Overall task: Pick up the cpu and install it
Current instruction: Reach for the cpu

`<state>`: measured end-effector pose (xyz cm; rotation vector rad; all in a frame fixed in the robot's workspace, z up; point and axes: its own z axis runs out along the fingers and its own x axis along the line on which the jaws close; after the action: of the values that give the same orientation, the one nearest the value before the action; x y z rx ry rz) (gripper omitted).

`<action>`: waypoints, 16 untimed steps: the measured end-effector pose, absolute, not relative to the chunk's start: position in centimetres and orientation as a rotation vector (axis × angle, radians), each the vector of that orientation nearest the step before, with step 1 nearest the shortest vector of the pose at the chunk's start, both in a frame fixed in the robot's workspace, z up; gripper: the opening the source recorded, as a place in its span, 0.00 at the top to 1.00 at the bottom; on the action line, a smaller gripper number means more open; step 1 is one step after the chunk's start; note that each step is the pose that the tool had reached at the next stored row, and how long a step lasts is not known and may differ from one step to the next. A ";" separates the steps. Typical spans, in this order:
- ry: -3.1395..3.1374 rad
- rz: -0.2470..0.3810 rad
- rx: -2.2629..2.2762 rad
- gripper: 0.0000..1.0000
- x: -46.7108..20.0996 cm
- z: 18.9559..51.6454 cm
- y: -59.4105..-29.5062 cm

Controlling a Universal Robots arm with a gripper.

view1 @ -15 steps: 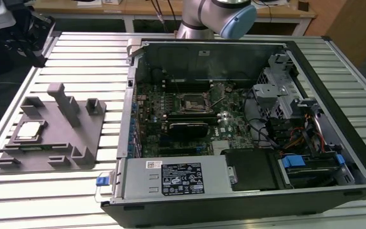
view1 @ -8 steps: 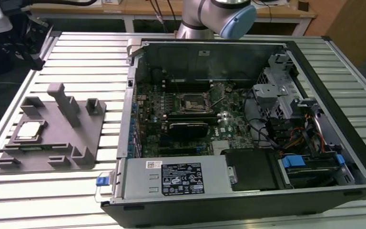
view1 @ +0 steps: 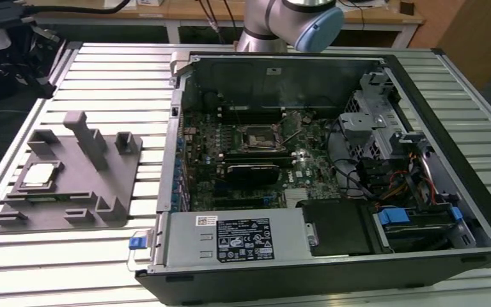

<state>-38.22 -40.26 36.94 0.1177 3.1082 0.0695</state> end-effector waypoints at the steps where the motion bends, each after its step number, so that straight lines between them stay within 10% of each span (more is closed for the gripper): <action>1: 3.108 0.070 0.118 0.89 -38.3 36.8 -40.3; 16: 3.108 0.069 0.118 0.89 -39.7 35.4 -40.7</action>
<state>-39.71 -40.69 35.36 0.1178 3.1083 0.0693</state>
